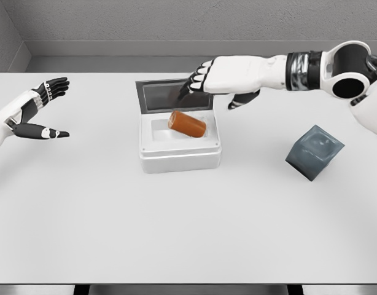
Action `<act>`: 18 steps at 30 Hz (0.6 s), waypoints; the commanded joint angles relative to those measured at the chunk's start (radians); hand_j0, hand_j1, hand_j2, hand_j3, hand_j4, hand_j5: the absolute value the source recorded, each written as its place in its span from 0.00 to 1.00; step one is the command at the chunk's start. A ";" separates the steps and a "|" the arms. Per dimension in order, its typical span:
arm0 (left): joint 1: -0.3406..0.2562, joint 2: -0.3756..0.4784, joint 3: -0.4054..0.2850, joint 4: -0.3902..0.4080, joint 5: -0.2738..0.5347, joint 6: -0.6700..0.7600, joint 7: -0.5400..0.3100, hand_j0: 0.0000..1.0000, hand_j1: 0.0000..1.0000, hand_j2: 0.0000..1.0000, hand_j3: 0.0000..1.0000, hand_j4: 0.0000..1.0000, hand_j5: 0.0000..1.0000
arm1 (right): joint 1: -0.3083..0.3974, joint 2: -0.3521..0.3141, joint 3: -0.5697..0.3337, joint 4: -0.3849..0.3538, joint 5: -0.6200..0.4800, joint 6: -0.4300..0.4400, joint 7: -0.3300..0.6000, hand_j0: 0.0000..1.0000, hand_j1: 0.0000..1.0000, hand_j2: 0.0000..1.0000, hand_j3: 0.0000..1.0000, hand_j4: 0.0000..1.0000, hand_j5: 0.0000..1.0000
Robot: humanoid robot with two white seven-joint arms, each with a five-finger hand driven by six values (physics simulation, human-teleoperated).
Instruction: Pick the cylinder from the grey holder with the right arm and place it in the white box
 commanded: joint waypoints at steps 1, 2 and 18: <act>-0.002 0.002 0.001 -0.001 0.007 0.000 0.000 1.00 1.00 1.00 1.00 1.00 1.00 | 0.008 -0.066 -0.095 -0.047 -0.008 0.003 -0.001 1.00 1.00 1.00 1.00 1.00 1.00; 0.000 0.002 0.001 -0.001 0.007 0.002 0.000 1.00 1.00 1.00 1.00 1.00 1.00 | 0.021 -0.098 -0.144 -0.047 -0.010 0.003 -0.001 1.00 1.00 1.00 1.00 1.00 1.00; -0.189 -0.304 -0.022 0.143 -0.325 0.119 0.000 1.00 1.00 1.00 1.00 1.00 1.00 | 0.180 -0.270 -0.195 -0.037 -0.010 0.003 -0.001 1.00 1.00 1.00 1.00 1.00 1.00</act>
